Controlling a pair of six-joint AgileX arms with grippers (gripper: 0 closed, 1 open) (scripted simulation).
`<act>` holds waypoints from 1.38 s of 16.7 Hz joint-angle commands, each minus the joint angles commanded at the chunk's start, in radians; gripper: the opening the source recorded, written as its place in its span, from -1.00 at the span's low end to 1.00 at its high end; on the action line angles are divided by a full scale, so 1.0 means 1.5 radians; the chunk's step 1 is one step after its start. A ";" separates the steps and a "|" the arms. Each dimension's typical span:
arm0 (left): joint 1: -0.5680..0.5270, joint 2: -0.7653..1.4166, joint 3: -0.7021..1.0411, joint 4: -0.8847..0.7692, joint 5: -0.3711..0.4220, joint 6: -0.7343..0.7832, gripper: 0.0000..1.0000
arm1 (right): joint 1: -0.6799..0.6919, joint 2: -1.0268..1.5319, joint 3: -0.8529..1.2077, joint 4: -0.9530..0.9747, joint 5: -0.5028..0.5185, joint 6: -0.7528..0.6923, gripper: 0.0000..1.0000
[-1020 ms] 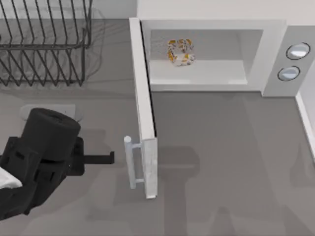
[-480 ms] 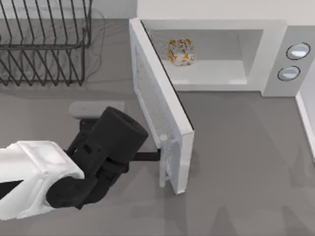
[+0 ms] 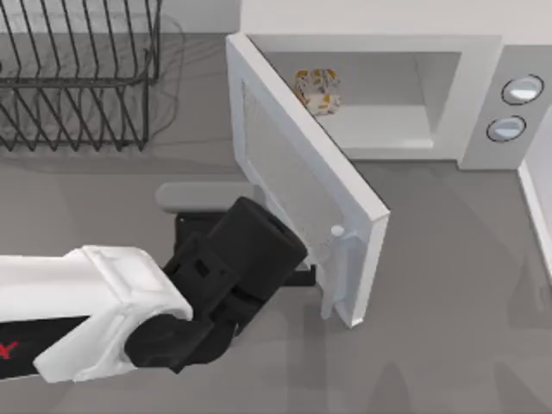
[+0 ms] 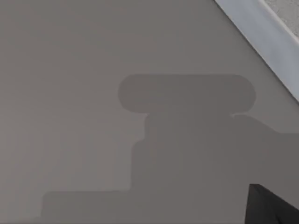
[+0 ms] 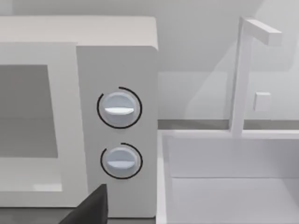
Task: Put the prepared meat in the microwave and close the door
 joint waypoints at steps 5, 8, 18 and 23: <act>-0.045 0.075 0.080 -0.038 -0.023 -0.045 -1.00 | 0.000 0.000 0.000 0.000 0.000 0.000 1.00; -0.089 0.154 0.187 -0.081 -0.046 -0.091 -1.00 | 0.000 0.000 0.000 0.000 0.000 0.000 1.00; -0.128 0.230 0.277 -0.128 -0.065 -0.134 -1.00 | 0.000 0.000 0.000 0.000 0.000 0.000 1.00; -0.166 0.342 0.454 -0.209 -0.082 -0.179 -1.00 | 0.000 0.000 0.000 0.000 0.000 0.000 1.00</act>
